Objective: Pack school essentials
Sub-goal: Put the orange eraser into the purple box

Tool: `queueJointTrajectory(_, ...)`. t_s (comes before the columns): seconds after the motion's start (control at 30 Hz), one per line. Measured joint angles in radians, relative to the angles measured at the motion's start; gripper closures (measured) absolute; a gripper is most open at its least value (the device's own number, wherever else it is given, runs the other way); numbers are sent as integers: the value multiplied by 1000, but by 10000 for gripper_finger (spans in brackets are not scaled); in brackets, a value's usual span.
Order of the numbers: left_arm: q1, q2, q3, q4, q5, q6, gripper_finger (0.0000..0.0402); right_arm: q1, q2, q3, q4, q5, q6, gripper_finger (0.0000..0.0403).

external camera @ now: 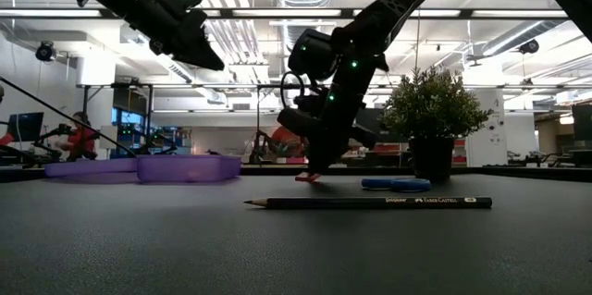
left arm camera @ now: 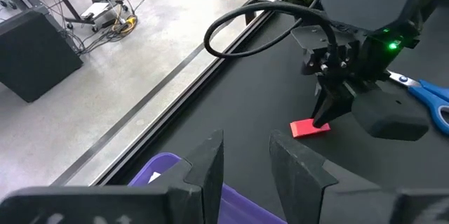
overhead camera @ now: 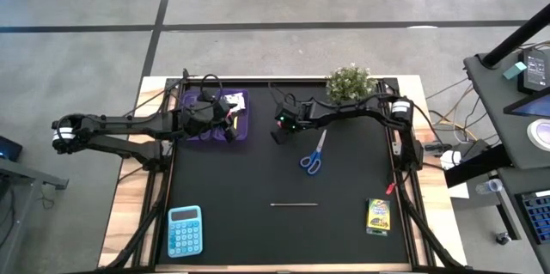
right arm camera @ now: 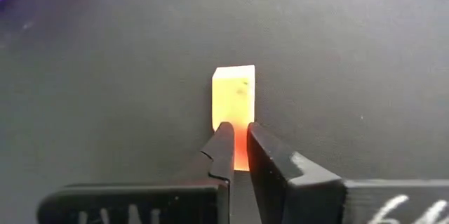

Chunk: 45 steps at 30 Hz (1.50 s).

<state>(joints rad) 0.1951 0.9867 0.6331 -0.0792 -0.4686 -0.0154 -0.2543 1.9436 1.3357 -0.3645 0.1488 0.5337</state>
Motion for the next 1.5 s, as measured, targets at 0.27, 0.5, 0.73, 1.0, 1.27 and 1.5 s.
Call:
queueJointTrajectory(0.27, 0, 0, 0, 0, 0, 0, 304, 24, -50, -1, 5, -8, -75, 381)
queueJointTrajectory(0.5, 0, 0, 0, 0, 0, 0, 304, 81, -49, -3, 54, 18, -89, 382)
queueJointTrajectory(0.73, 0, 0, 0, 0, 0, 1, 304, 144, -49, -5, 128, 27, -242, 381)
queueJointTrajectory(1.0, 0, 2, 0, -14, 94, 1, 304, 170, -61, -6, 71, 44, -258, 381)
queueJointTrajectory(1.27, 0, 95, -2, -2, 408, 12, 304, 226, -141, -76, 71, 167, -342, 381)
queueJointTrajectory(1.5, -1, 274, 4, 95, 411, 56, 304, 279, -315, -252, 162, 166, -452, 381)
